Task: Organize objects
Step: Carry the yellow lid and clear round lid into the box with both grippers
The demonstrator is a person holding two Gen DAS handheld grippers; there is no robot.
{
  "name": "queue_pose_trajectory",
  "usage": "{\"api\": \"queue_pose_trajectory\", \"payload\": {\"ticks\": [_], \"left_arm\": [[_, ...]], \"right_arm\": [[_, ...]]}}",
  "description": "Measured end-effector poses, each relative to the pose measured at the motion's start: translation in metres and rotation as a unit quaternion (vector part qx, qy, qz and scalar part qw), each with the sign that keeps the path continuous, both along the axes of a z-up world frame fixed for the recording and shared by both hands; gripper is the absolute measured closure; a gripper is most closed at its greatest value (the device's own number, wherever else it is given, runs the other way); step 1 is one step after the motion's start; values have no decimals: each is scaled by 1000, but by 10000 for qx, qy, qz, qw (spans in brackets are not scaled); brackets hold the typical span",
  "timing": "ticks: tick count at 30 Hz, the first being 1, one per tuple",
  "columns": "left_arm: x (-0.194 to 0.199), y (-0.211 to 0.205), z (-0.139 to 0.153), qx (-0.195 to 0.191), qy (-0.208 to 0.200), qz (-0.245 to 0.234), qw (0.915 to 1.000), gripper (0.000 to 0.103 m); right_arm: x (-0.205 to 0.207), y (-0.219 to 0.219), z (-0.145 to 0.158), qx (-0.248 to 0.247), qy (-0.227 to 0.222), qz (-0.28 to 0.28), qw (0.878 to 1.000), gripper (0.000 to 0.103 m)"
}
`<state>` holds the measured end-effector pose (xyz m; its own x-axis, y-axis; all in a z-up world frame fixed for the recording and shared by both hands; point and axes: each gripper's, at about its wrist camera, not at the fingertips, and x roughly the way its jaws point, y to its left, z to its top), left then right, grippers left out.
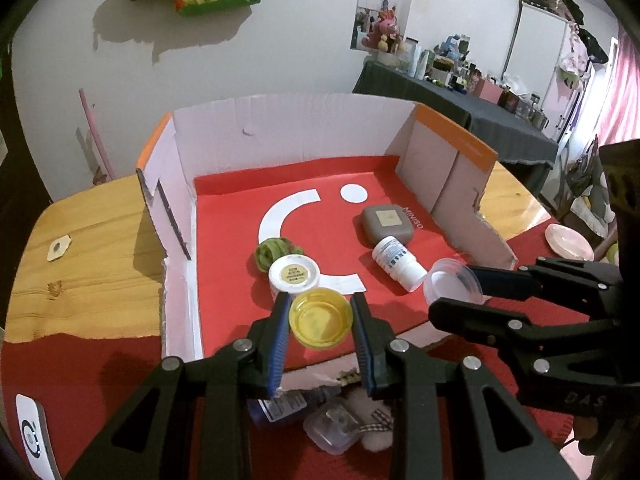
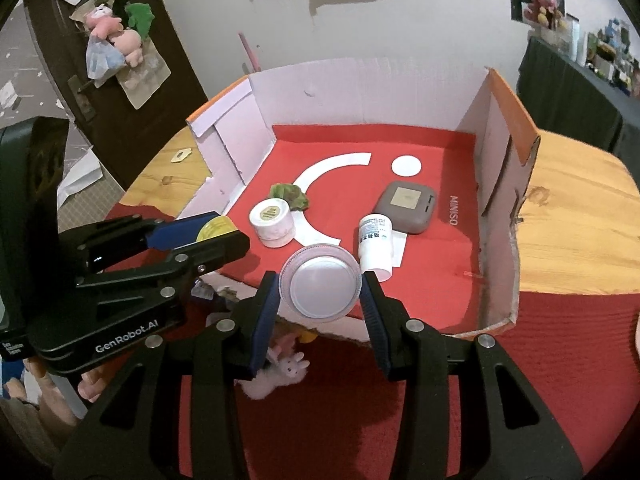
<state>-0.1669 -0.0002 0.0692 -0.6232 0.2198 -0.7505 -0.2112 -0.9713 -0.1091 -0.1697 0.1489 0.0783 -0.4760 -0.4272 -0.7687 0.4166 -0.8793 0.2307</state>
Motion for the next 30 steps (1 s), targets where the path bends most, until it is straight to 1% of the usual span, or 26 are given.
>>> {"api": "queue_pose_trajectory", "payload": {"ticks": [3, 10, 22, 30], "left_arm": [[-5, -2, -4, 27, -91, 1, 10000, 72], [-12, -3, -15, -49, -224, -5, 9997, 72], [-20, -3, -26, -121, -357, -25, 9993, 72], [-27, -6, -32, -59, -460, 3, 9989, 72]], "right_arm": [[-6, -2, -5, 18, -85, 9, 10000, 63], [-15, -7, -12, 34, -201, 47, 9998, 63], [-28, -9, -24, 97, -415, 48, 9991, 63], [-31, -13, -26, 106, -499, 127, 9986, 63]]}}
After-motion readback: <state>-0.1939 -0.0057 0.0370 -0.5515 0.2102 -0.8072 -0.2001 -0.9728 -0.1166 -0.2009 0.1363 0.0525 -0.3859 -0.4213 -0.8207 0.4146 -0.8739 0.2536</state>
